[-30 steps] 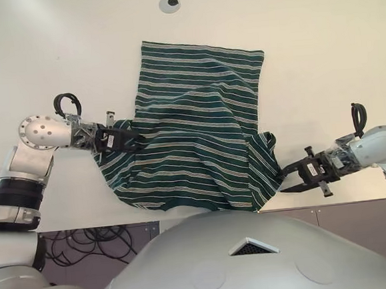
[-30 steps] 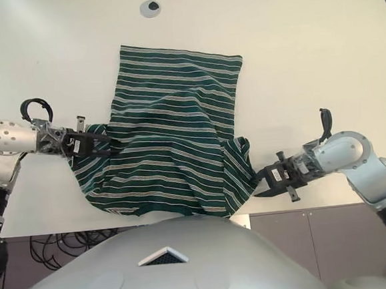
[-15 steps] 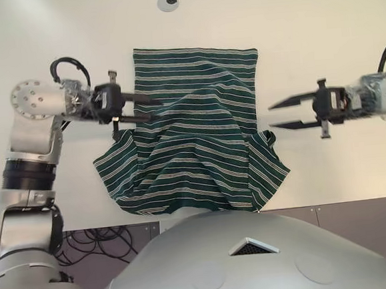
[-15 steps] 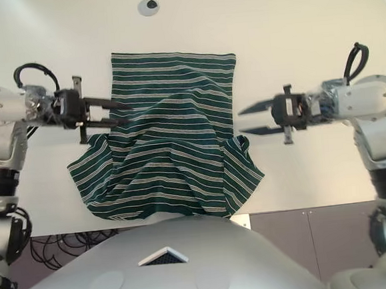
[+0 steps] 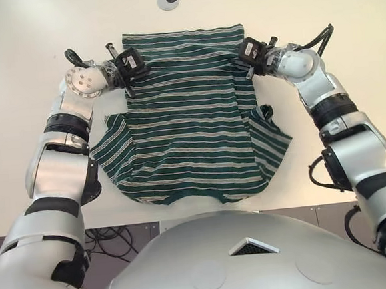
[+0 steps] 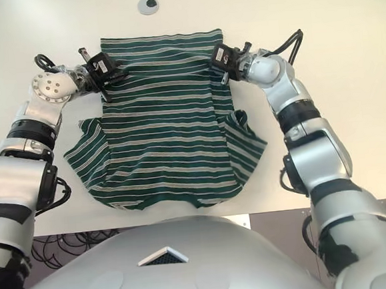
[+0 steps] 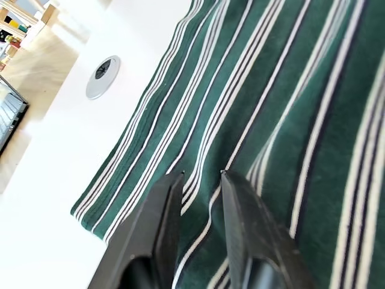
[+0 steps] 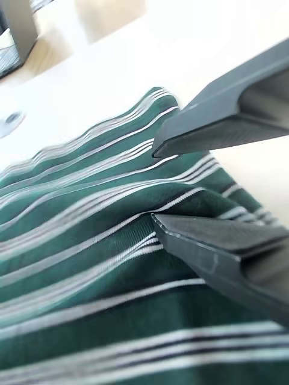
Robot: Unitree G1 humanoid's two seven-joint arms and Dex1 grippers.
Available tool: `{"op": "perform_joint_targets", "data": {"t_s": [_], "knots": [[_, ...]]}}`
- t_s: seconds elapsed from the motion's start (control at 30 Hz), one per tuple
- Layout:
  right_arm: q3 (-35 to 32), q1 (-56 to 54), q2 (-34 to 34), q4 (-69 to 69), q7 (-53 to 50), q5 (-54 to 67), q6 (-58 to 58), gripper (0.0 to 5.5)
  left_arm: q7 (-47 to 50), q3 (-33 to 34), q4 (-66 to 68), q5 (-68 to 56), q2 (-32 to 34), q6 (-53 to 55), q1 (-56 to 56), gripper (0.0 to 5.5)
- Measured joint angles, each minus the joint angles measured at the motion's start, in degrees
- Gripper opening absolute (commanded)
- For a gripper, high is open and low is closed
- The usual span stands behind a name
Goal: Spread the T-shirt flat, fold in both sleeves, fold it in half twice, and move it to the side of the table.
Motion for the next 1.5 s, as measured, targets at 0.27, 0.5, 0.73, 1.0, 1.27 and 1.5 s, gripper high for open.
{"op": "perform_joint_targets", "data": {"t_s": [0.27, 0.5, 0.73, 1.0, 1.27, 1.5], "knots": [[-2.98, -5.17, 4.13, 12.62, -5.95, -0.79, -6.82, 1.66, 5.93, 3.81, 4.06, -0.26, -1.99, -3.63, -1.26, 1.08], [-8.89, -3.86, 0.76, 8.22, -7.72, 1.75, -19.58, 1.66, -4.36, 18.72, -13.47, -18.65, 3.4, -10.98, 3.62, 1.08], [-12.3, 1.59, -0.84, 1.38, -5.78, 4.09, -22.35, 1.66, -34.32, 31.43, -47.66, -49.73, 16.12, 20.53, 45.99, 1.08], [-12.81, 4.37, -2.63, -3.71, -3.48, 4.41, -21.42, 1.7, -46.68, 34.13, -42.05, -48.69, 21.81, 31.67, 61.31, 2.06], [-12.76, 6.17, -2.73, -5.84, -2.37, 4.39, -20.05, 1.7, -43.79, 32.36, -39.88, -44.96, 19.16, 32.71, 54.8, 2.06], [-12.78, 6.72, -2.73, -5.9, -2.17, 4.39, -19.6, 1.7, -43.51, 30.75, -39.5, -42.82, 18.72, 32.82, 52.31, 1.57]]}}
